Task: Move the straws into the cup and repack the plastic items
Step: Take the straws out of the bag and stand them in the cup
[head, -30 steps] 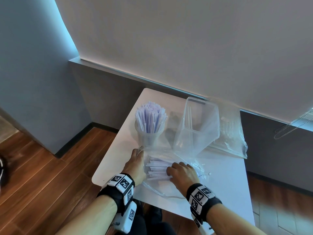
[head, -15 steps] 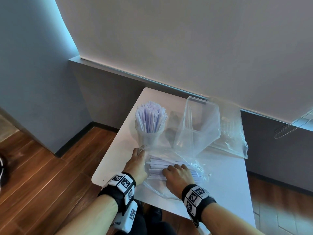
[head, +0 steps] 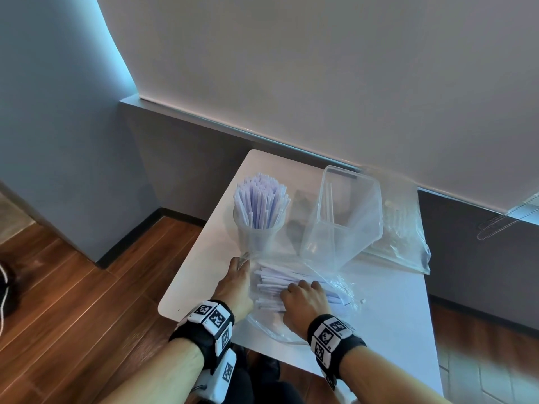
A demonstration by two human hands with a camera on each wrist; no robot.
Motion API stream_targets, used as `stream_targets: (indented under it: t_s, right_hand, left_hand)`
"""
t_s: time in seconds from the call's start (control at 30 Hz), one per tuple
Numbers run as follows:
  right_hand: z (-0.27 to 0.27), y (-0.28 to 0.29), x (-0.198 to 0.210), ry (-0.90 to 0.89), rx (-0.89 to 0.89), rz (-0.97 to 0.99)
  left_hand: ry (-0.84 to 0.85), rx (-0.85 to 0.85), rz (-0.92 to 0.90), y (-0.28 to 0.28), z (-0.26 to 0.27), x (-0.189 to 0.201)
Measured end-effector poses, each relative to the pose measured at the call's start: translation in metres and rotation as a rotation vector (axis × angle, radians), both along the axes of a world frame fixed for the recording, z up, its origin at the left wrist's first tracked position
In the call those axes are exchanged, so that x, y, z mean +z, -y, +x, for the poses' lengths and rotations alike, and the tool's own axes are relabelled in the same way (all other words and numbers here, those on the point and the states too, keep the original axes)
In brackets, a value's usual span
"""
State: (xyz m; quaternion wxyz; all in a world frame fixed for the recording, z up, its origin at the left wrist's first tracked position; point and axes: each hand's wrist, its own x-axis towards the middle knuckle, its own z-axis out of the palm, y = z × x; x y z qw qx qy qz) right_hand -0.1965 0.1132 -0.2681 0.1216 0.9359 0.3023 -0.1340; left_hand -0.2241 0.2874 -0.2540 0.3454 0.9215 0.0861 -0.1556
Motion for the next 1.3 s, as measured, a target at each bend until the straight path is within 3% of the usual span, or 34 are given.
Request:
stream_targets:
  t_s: [0.13,0.33,0.63,0.73,1.07,1.3]
  right_hand:
    - [-0.001,-0.003,0.000,-0.012,0.038,-0.055]
    - [0.002,0.007,-0.002,-0.006,-0.009,0.133]
    - [0.002,0.008,-0.010,0.039,-0.004,0.121]
    - [0.005,0.005,-0.005,-0.003,-0.027,0.065]
    - [-0.002,0.000,-0.004,0.005,0.138,-0.106]
    - [-0.001,0.016,0.004,-0.081,0.071,0.140]
  left_hand:
    - [0.006,0.000,-0.005,0.001,0.000,0.001]
    - [-0.014,0.003,0.000,-0.002,0.000,-0.001]
    - [0.007,-0.005,-0.013,0.002,0.001,0.000]
    - [0.010,-0.006,-0.010,0.002,0.001,0.002]
    - [0.003,-0.002,0.015,0.004,0.002,0.000]
    - [-0.006,-0.012,0.019,0.004,0.002,-0.002]
